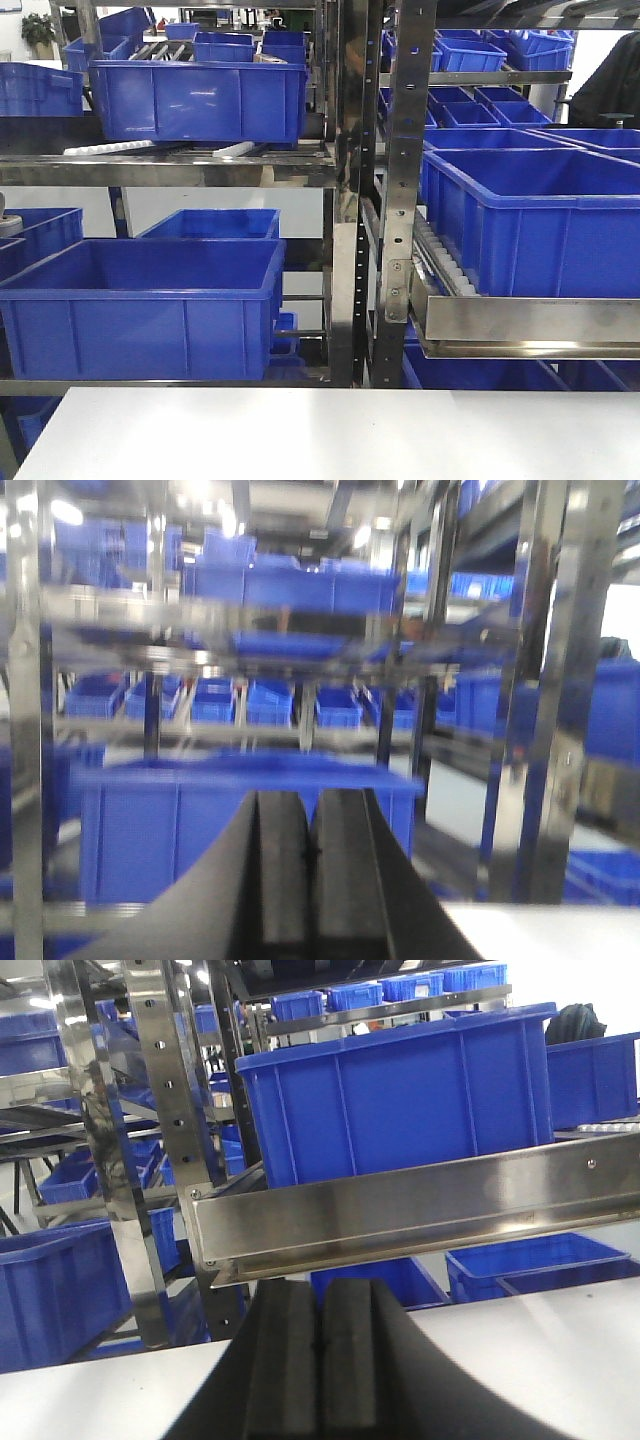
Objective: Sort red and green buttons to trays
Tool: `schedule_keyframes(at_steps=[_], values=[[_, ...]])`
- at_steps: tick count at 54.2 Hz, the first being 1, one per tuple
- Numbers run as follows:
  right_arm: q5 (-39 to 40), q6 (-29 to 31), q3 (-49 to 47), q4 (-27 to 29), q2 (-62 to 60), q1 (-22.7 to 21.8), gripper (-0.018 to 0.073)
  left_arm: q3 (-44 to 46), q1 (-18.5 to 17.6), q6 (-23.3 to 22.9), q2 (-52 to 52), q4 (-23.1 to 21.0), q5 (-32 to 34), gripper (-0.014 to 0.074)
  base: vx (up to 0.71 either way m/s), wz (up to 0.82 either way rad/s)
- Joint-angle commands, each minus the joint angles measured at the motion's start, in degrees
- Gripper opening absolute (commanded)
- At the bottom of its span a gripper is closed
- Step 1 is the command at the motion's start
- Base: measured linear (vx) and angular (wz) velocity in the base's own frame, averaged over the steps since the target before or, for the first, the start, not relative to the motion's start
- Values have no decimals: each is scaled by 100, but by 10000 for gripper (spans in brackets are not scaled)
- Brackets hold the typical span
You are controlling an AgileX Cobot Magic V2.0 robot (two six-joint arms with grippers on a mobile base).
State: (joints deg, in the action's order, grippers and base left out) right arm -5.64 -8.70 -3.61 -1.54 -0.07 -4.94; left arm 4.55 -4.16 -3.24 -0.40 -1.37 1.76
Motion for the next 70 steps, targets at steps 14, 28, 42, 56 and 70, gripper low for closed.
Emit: schedule_keyframes(at_steps=[14,28,42,56,70], values=[[-990,79,-1702,-1024,1469,-38,3,1415,-8,231,1784,79,-858,8,0,0],[-909,58,-1702,-1036,2289,-38,96,1415,-8,71,3054,49,-1307,128,0,0],[-909,58,-1702,-1036,2718,-38,295,1415,-8,104,3550,-742,-1794,499,0,0],[-909,58,-1696,-1036,2920,-38,401,1374,-8,2015,3775,-2478,-2756,724,0,0],[-897,58,-1670,-1036,2920,-38,404,1125,-8,2974,3798,-2602,-2451,688,0,0]])
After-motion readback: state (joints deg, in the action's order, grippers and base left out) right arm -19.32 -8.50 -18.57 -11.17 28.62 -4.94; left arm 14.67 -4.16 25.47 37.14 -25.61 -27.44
